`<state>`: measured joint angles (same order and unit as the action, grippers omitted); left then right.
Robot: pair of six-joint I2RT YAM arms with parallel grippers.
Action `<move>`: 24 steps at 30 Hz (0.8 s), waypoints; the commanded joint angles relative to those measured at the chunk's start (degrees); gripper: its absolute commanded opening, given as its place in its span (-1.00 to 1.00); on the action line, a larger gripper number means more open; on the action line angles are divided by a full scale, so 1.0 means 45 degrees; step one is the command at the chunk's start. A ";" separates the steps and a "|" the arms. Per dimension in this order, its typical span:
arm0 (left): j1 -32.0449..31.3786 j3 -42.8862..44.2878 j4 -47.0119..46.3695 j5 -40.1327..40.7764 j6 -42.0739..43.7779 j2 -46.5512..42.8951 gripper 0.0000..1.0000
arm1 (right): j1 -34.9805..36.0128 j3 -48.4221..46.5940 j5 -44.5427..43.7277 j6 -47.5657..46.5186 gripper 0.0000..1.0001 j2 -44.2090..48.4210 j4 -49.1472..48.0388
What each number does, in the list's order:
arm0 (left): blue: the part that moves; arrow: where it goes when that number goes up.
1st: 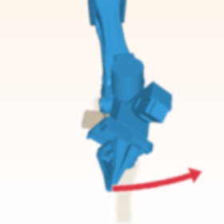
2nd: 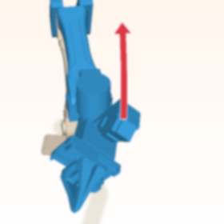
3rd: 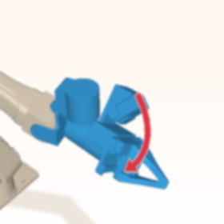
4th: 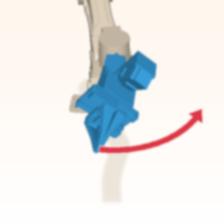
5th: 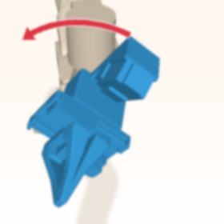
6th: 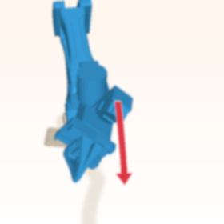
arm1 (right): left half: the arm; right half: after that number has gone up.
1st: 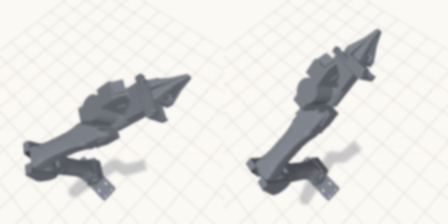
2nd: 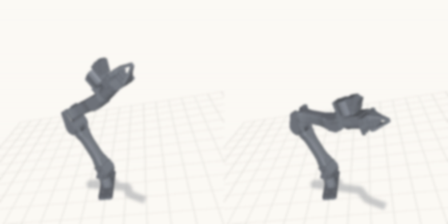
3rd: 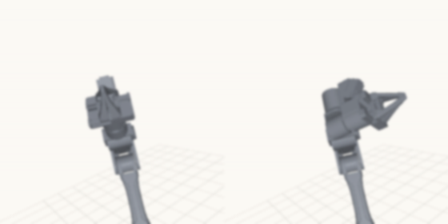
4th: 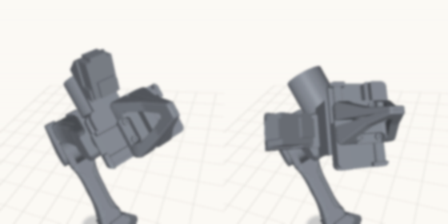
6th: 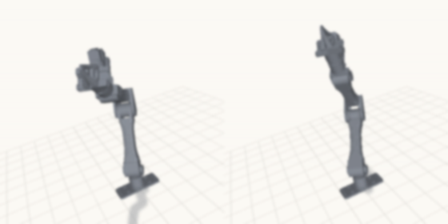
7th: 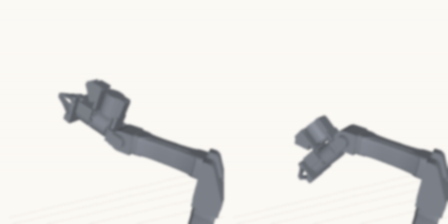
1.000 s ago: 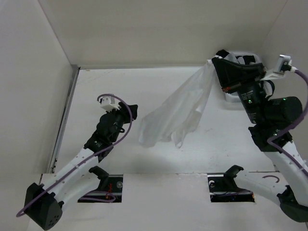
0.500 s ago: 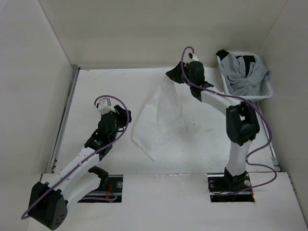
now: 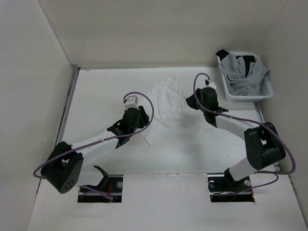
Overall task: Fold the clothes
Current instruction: Move the tank top to the center of the board, then flatten the tank top out
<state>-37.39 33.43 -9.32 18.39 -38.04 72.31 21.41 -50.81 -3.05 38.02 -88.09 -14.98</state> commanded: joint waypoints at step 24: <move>0.2304 -0.0316 0.0332 -0.1841 -0.2209 0.3837 -0.99 | 0.0624 0.2599 0.0073 0.2117 -0.85 -0.0698 0.0009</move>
<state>-26.63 37.01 -12.99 14.28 -44.64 91.90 24.36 -37.67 -2.79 46.52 -91.64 -13.13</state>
